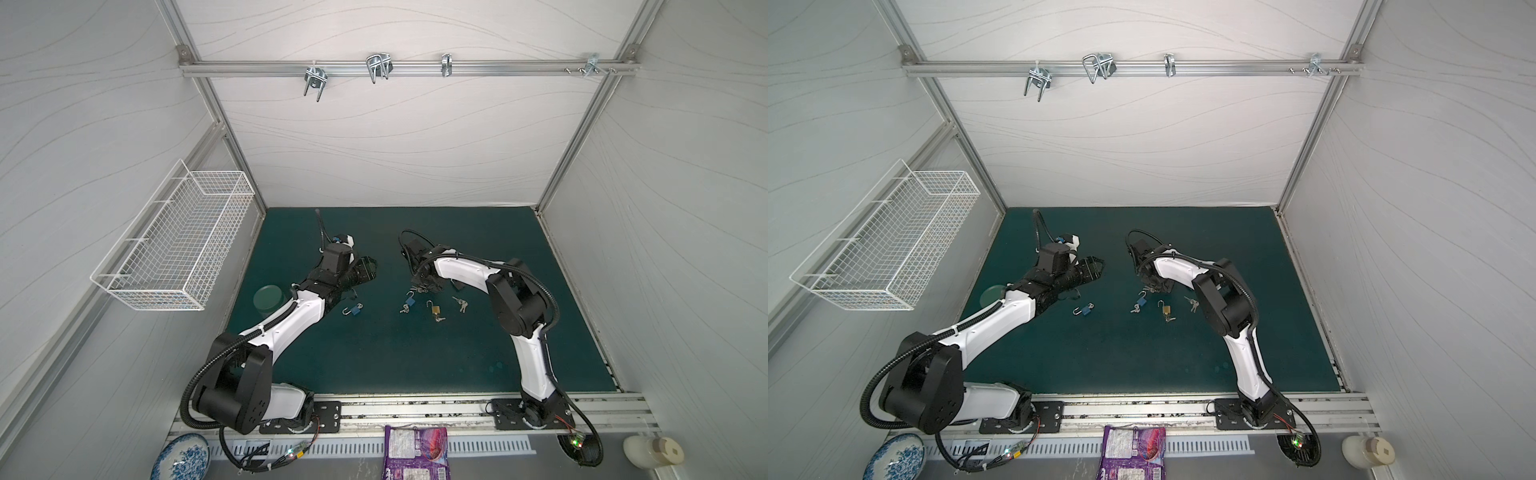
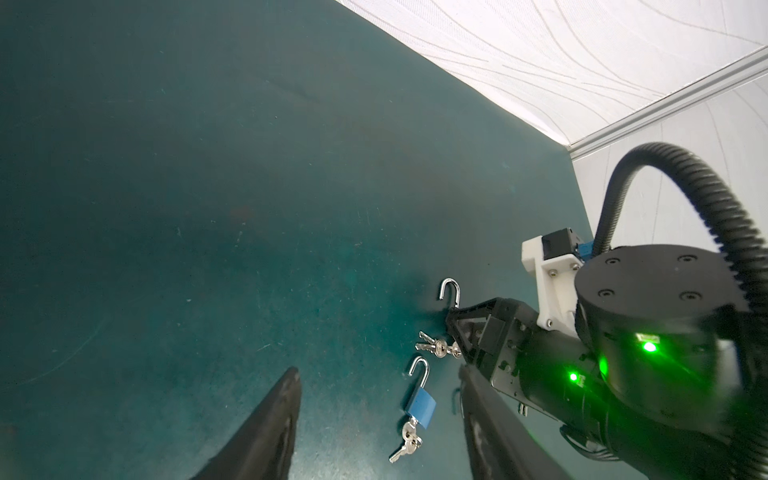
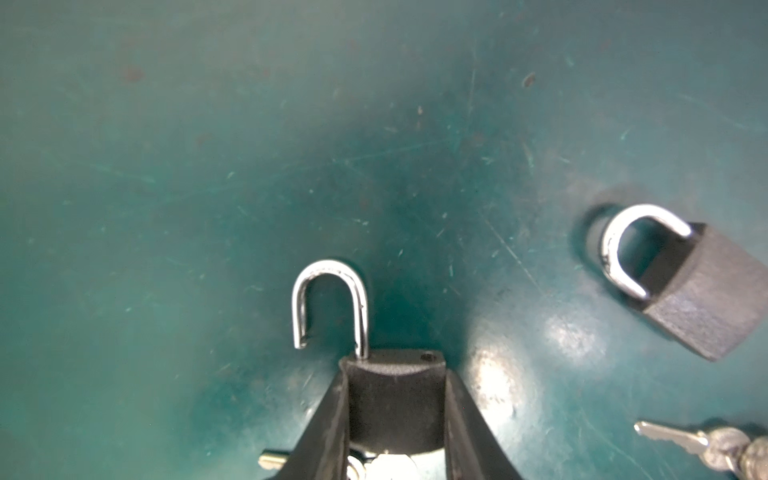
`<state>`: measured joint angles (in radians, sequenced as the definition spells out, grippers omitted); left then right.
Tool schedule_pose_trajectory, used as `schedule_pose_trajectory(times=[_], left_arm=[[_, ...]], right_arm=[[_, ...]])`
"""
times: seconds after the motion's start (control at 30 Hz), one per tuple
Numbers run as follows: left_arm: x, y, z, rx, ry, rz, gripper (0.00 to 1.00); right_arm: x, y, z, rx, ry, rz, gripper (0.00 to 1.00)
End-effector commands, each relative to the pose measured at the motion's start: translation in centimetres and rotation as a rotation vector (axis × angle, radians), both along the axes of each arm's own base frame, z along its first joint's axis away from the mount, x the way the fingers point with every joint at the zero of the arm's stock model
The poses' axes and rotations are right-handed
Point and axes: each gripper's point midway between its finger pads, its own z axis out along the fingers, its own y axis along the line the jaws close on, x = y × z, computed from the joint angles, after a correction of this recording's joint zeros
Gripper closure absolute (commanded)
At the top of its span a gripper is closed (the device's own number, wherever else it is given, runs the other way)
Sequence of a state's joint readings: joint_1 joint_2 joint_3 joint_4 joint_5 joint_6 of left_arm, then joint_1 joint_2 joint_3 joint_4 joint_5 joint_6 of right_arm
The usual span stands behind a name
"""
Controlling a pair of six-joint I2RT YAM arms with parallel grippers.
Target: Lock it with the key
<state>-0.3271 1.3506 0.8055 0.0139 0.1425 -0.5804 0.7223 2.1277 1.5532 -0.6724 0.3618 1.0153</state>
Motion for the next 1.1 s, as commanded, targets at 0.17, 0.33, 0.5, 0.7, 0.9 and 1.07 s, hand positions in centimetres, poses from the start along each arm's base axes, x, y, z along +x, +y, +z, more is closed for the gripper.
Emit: schedule_pose_trajectory(times=[0.17,0.33,0.5,0.7,0.9,1.07], left_arm=[[-0.3,-0.2,4.8,-0.089,-0.059,-0.033,0.38],[-1.6,-0.6,9.4,-0.165,-0.123,-0.112,0.36],[-3.6,-2.9,14.5,-0.211,-0.219,-0.316,0.25],[-6.1,-5.7,18.9,-0.297,-0.327,-0.547,0.21],[-9.6,-9.1,20.3,-0.288,-0.353,-0.757,0.20],[-11.3,-10.9,19.3,-0.295,-0.287,-0.846,0.24]], right_arm=[[0.1,-1.5,3.4,0.043,-0.116,0.161,0.96],[-0.1,-1.7,10.3,0.101,-0.361,0.375,1.00],[-2.5,-1.9,16.4,0.105,-0.520,0.625,1.00],[-9.0,0.8,23.4,0.245,-0.714,1.087,1.00],[-13.2,1.7,26.5,0.310,-0.687,1.340,1.00],[-14.2,1.6,27.6,0.299,-0.712,1.411,1.00]])
